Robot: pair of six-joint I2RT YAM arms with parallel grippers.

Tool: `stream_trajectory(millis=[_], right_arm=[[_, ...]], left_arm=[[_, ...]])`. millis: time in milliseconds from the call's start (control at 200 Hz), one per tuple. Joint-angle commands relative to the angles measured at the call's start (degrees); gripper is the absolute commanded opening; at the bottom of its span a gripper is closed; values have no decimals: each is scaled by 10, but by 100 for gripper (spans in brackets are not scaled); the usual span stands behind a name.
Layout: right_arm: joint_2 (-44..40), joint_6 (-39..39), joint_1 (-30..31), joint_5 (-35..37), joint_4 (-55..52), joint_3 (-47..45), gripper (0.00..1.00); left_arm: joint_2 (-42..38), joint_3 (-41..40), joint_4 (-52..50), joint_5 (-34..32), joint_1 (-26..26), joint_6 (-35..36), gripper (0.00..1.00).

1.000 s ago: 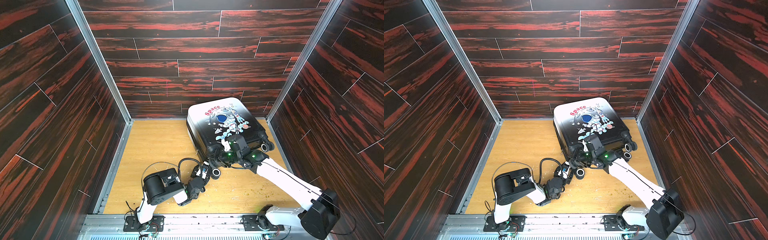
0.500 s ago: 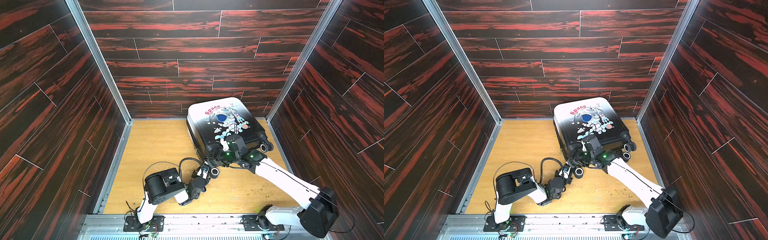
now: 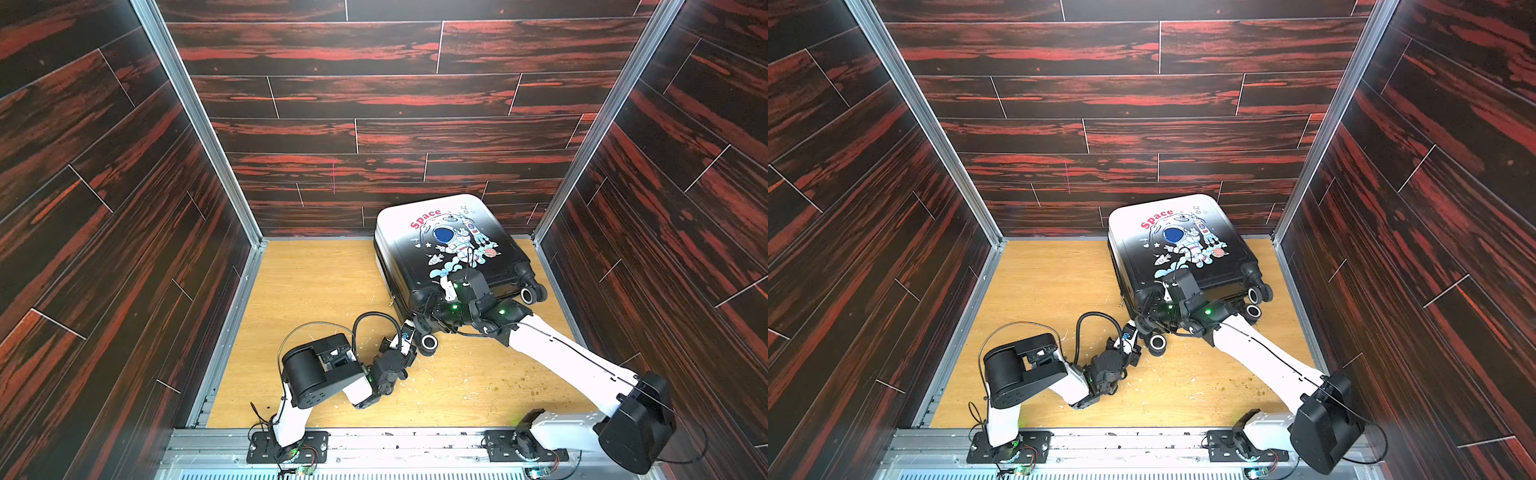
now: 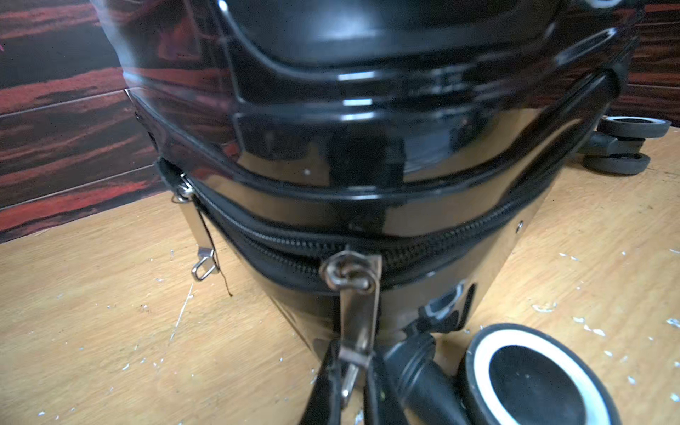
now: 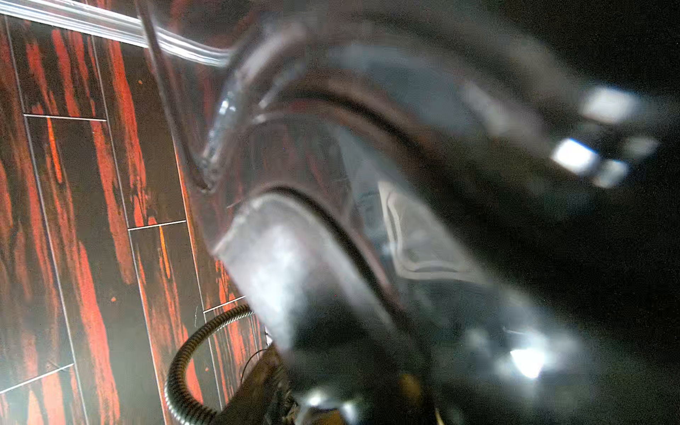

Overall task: Open the suitcase zippers
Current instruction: Unzip the zipper on the suitcase.

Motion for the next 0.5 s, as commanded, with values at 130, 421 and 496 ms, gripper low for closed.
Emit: stream_trajectory(millis=[130, 421, 496], right_arm=[[-3, -51, 31, -71, 19, 37, 17], [34, -58, 29, -91, 19, 79, 17], [46, -59, 29, -91, 16, 94, 17]], left_arm=[[-65, -16, 40, 15, 8, -6, 0], [-60, -20, 40, 16, -48, 78, 0], [-54, -19, 40, 6, -54, 95, 0]])
